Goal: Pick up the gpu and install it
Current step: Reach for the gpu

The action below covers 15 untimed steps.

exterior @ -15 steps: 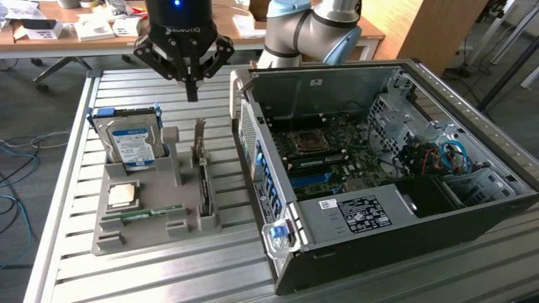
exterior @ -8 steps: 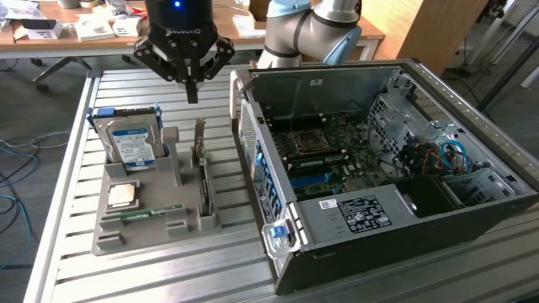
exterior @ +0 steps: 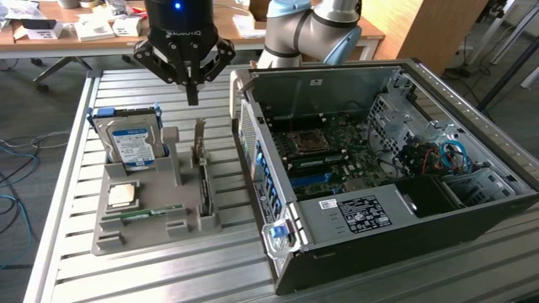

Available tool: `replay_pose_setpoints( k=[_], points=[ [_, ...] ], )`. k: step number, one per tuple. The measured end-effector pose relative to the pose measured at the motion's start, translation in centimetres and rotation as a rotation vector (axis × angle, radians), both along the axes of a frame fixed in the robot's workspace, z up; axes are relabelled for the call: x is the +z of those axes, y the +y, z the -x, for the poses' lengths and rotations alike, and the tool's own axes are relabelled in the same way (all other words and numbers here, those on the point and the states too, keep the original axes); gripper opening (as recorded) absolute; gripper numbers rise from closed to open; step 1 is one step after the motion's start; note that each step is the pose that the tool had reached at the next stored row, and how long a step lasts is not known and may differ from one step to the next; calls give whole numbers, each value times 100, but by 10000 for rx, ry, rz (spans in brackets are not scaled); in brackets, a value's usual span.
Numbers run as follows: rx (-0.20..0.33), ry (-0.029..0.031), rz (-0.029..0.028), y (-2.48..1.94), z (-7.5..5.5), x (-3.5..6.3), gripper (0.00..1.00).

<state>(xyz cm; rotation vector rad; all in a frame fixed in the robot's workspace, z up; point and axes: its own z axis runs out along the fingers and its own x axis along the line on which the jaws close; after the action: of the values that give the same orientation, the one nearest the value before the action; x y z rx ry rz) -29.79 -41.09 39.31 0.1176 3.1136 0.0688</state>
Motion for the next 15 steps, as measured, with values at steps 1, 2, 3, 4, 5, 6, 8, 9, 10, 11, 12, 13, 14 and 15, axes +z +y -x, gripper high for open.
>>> replay_pose_setpoints(
  k=[1,2,3,4,5,6,8,9,10,11,12,13,14,15],
  points=[
    [0,0,1,-5,0,0,11],
    [0,0,1,-6,0,0,11],
    [-1,0,1,-6,0,0,11],
    [-1,0,0,-6,0,0,11],
    [-1,0,1,-6,0,0,11],
    [0,0,0,-6,0,0,11],
    [3,1,1,-14,-1,0,11],
    [3,0,1,-22,-1,0,11],
    [0,1,1,-32,0,0,11],
    [1,1,1,-42,0,0,11],
    [1,0,0,-55,0,0,11],
    [1,1,1,-68,0,0,11],
    [0,1,1,-82,0,0,11],
    [0,0,0,-98,0,0,11]
  ],
)
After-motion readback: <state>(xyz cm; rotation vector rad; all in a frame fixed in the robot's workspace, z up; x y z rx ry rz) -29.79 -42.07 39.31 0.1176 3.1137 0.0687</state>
